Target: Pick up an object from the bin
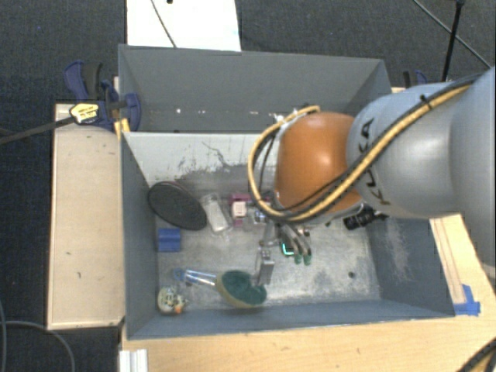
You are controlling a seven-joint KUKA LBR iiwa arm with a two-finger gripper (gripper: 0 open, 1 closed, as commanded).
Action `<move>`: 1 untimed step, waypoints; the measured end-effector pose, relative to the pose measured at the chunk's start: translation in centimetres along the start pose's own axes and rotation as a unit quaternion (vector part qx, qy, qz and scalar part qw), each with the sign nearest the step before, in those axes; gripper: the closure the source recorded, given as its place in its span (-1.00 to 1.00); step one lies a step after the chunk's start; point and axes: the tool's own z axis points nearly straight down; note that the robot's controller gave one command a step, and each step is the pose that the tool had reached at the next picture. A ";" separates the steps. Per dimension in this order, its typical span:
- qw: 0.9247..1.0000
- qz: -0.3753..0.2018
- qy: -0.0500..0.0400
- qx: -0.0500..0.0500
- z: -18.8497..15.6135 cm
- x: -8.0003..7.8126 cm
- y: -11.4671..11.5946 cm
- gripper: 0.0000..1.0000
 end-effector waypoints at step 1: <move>1.000 0.015 0.003 0.002 7.6 2.6 1.6 -1.00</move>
Offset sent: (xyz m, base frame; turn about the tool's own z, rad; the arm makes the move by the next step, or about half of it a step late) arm -0.0237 0.0160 -0.0742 0.0329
